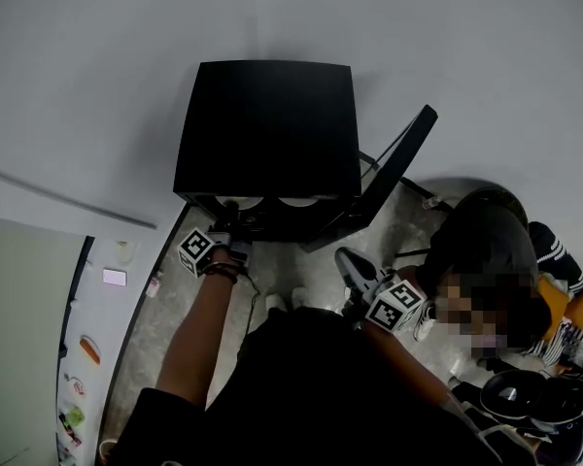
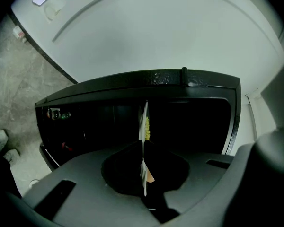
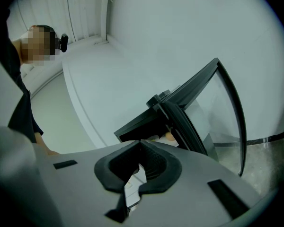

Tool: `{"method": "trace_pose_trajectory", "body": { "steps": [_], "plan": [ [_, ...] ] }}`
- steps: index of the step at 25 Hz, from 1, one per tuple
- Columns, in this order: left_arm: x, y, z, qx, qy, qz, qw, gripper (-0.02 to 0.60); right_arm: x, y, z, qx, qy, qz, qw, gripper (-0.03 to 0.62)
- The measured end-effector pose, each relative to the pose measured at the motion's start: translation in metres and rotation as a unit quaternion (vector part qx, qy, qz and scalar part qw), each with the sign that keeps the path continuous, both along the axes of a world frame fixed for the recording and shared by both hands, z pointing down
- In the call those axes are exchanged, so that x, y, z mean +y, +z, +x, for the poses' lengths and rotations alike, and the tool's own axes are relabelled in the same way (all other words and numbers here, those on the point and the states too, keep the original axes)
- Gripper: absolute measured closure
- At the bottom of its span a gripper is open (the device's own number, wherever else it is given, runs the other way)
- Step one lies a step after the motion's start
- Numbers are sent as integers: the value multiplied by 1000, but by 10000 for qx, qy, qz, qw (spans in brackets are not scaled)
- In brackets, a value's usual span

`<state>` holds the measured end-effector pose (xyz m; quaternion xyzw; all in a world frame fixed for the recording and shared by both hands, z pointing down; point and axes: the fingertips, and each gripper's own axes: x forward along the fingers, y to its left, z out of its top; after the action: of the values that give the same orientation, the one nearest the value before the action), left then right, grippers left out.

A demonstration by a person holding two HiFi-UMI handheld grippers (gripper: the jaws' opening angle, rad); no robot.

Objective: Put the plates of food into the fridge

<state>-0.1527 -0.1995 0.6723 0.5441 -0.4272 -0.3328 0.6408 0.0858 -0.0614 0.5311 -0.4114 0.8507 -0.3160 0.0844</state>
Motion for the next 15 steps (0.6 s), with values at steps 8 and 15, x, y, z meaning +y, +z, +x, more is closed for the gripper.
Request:
{"method": "trace_pose_trajectory", "body": {
  "steps": [8, 15],
  "plan": [
    [-8, 0, 3, 53, -67, -66, 9999, 551, 1, 0, 1, 27, 65, -26, 10000, 568],
    [-6, -1, 4, -67, 45, -78, 9999, 546, 6, 4, -5, 35, -10, -84, 10000, 568]
  ]
}}
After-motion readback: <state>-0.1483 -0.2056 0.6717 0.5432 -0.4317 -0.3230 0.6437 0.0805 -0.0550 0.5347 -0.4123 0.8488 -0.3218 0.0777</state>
